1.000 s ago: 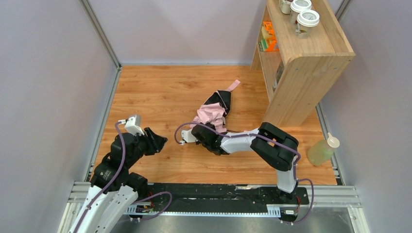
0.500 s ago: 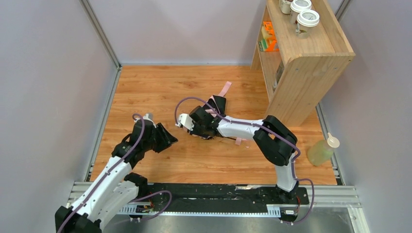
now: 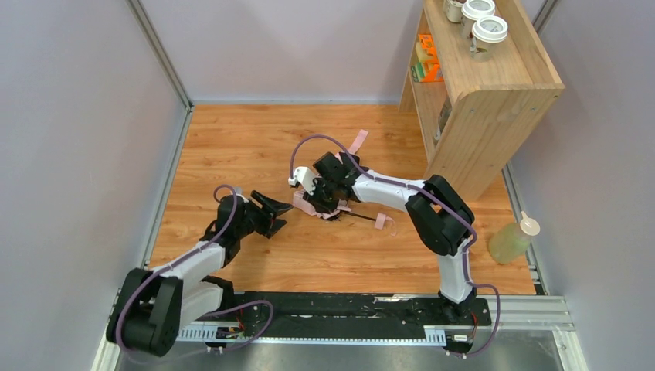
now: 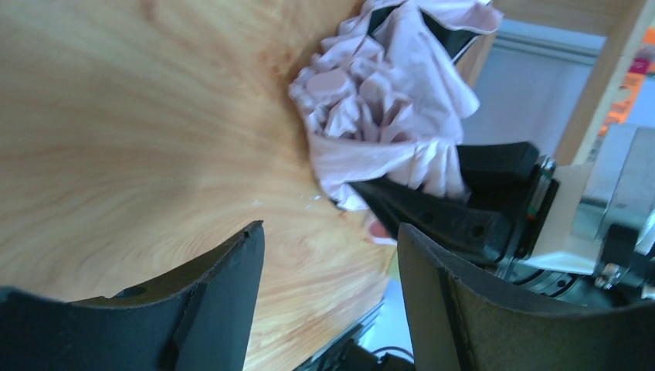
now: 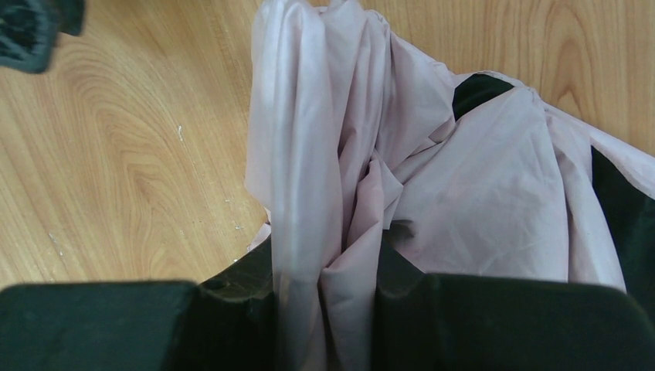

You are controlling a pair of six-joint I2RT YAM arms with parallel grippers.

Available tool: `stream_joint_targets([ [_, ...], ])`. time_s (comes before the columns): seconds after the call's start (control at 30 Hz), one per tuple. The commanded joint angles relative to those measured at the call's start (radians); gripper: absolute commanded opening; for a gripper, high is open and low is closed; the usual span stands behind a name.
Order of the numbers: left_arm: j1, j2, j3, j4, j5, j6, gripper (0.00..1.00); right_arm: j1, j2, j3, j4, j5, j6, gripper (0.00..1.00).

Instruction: Put away the umbrella

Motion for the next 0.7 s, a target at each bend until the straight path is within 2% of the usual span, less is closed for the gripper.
stream_joint_targets([
  [0.0,0.005,0.143,0.043,0.368,0.046,-0.074,0.71,0.023,0.158,-0.066,-0.217,-0.189,0.086,0.00],
  [0.1,0.005,0.261,0.060,0.478,0.049,-0.080,0.71,0.020,0.161,-0.065,-0.217,-0.193,0.086,0.00],
  [0.23,0.002,0.376,0.121,0.489,0.060,-0.094,0.72,0.008,0.150,-0.060,-0.211,-0.200,0.089,0.00],
  [0.4,-0.015,0.476,0.129,0.634,0.053,-0.109,0.72,0.000,0.146,-0.039,-0.223,-0.205,0.089,0.00],
  [0.5,-0.047,0.505,0.142,0.598,0.034,-0.125,0.72,0.000,0.143,-0.026,-0.226,-0.202,0.089,0.00],
  [0.67,-0.101,0.528,0.176,0.382,-0.045,-0.125,0.73,0.000,0.138,-0.022,-0.226,-0.193,0.095,0.00],
])
